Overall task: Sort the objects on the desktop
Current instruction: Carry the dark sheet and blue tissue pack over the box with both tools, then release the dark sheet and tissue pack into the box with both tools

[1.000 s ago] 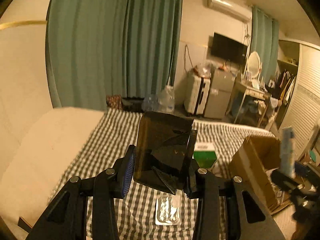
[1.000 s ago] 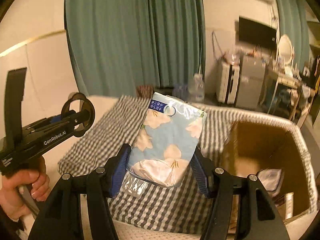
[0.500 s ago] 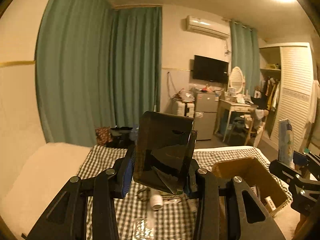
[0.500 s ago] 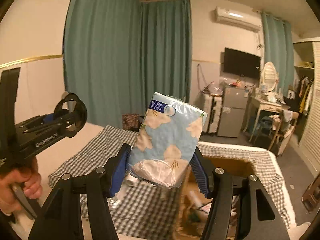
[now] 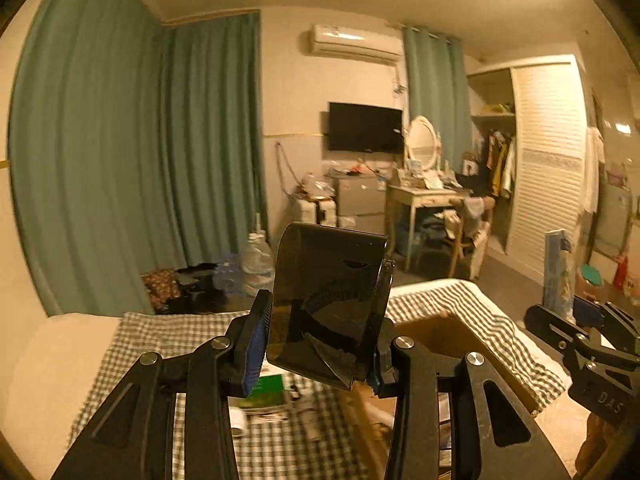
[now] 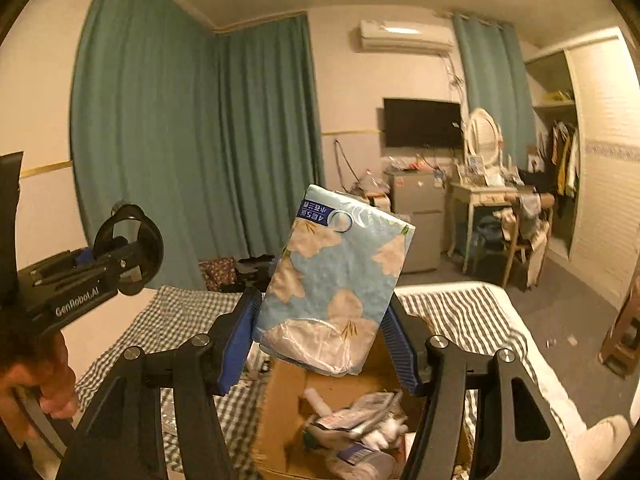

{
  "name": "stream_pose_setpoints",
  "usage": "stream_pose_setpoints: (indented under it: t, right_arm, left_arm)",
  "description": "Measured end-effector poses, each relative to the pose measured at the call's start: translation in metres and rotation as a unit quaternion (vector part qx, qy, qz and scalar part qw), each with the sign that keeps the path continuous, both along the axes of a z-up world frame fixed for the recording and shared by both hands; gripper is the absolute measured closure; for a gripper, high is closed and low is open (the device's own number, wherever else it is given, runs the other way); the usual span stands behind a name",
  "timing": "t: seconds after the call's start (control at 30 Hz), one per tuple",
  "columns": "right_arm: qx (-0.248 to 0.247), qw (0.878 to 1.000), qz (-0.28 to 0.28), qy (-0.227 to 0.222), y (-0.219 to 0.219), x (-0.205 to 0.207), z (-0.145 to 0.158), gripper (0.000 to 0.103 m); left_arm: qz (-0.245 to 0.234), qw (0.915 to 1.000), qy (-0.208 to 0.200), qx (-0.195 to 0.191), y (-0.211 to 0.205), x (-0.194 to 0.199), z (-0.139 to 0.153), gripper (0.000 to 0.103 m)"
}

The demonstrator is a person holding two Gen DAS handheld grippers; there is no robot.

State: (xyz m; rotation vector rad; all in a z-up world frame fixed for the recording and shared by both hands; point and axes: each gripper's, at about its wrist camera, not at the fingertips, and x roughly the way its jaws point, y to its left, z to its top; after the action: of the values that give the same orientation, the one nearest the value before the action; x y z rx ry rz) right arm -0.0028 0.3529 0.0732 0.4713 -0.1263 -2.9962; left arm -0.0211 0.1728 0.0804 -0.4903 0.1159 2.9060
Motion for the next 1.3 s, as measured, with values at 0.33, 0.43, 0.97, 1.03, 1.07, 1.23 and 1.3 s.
stream_pose_setpoints:
  t: [0.33,0.43,0.97,1.03,1.07,1.23,1.3]
  right_arm:
    - [-0.047,0.997,-0.010,-0.053,0.044,-0.025,-0.038,0.043]
    - [-0.038,0.996,-0.016,-0.083,0.049,-0.040,-0.057,0.043]
    - [-0.043,0.983,-0.058,-0.170,0.069,-0.086,-0.116,0.037]
    - [-0.036,0.982,-0.065,-0.174,0.068,-0.088,-0.119,0.034]
    - [-0.034,0.982,-0.068,-0.174,0.068,-0.088,-0.119,0.032]
    - [-0.037,0.985,-0.068,-0.152,0.064,-0.082,-0.106,0.025]
    - [-0.032,0.987,-0.068,-0.140,0.058,-0.079,-0.098,0.021]
  left_arm:
    - [-0.038,0.9968,-0.066,-0.026,0.076,-0.039,-0.062,0.062]
    - [-0.046,0.9943,-0.090,-0.034,0.090,-0.051,-0.082,0.062]
    - [-0.091,0.9813,-0.150,-0.079,0.122,-0.087,-0.132,0.054]
    - [-0.075,0.9834,-0.147,-0.075,0.116,-0.086,-0.133,0.042]
    - [-0.076,0.9836,-0.148,-0.069,0.113,-0.086,-0.133,0.040]
    - [-0.059,0.9863,-0.151,-0.031,0.085,-0.085,-0.119,0.035]
    - [-0.050,0.9875,-0.149,-0.013,0.070,-0.083,-0.110,0.032]
